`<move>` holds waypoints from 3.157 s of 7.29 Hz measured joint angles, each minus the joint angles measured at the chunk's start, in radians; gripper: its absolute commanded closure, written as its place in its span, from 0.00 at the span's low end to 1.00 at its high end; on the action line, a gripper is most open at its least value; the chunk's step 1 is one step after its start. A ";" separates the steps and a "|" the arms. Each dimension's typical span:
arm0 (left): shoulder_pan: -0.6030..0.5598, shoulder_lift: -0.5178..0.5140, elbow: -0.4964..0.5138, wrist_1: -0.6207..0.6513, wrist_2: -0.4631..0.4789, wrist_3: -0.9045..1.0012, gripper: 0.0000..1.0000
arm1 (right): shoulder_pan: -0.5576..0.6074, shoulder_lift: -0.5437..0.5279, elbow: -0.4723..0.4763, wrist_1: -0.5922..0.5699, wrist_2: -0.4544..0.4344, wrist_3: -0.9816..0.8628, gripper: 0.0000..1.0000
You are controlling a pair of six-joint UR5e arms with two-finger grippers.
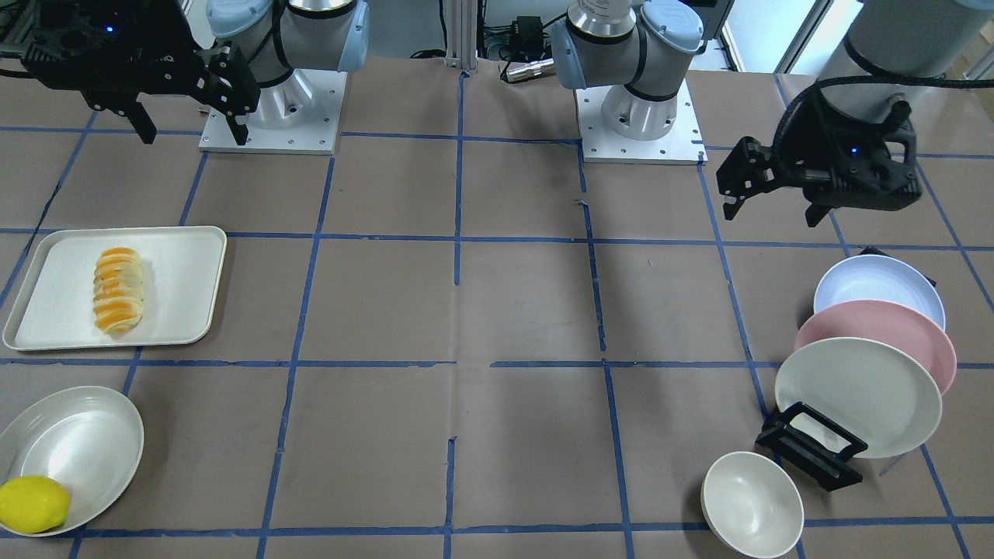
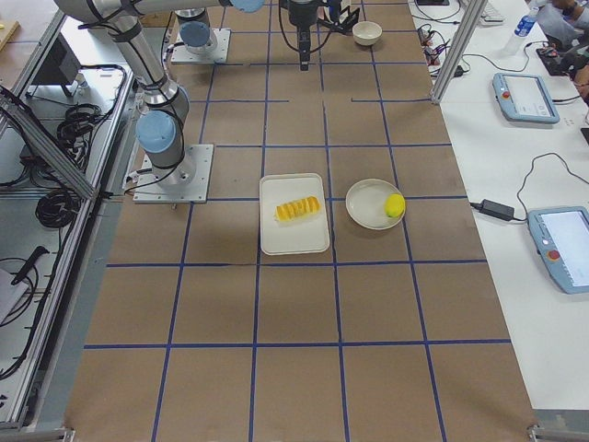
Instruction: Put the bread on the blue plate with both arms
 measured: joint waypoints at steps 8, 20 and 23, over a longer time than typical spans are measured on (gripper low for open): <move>0.671 -0.233 -0.004 0.083 -0.135 0.747 0.00 | -0.348 0.109 0.543 -0.592 -0.049 -0.582 0.00; 0.623 -0.591 0.138 0.198 -0.125 0.833 0.31 | -0.477 0.358 0.570 -0.891 -0.190 -0.897 0.06; 0.626 -0.609 0.140 0.209 -0.123 0.835 0.83 | -0.476 0.382 0.577 -0.902 -0.147 -0.893 0.41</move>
